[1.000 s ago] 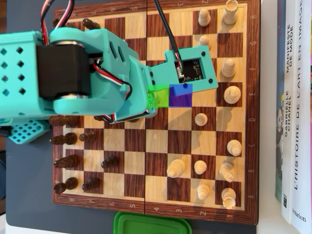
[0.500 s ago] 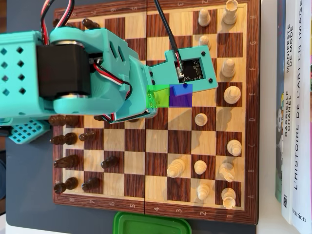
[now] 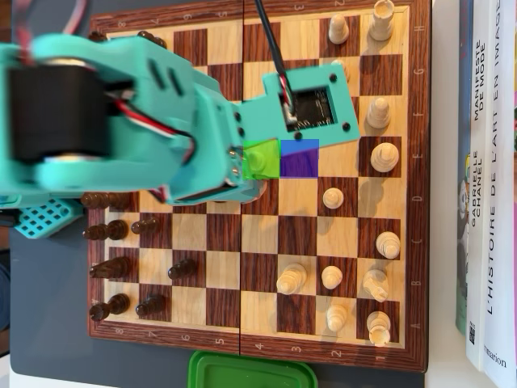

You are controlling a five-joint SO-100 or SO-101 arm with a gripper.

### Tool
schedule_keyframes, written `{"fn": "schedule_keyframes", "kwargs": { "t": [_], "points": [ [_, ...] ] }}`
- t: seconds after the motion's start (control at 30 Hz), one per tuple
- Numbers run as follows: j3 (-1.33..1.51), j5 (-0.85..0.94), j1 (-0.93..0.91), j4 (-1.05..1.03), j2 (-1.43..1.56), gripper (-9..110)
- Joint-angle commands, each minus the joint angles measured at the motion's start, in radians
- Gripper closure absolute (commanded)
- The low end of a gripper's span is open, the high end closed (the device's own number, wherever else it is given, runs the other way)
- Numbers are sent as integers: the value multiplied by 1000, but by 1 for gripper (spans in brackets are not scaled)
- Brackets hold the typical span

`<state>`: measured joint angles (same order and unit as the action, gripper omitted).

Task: Play chess

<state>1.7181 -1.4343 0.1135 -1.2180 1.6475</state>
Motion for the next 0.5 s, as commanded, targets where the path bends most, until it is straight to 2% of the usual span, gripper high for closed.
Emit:
{"fn": "schedule_keyframes", "kwargs": {
  "t": [0.0, 0.27, 0.47],
  "points": [
    [9, -3, -17, 20, 124, 84],
    [146, -2, -34, 213, 426, 84],
    [325, -5, -20, 568, 615, 84]
  ]
}}
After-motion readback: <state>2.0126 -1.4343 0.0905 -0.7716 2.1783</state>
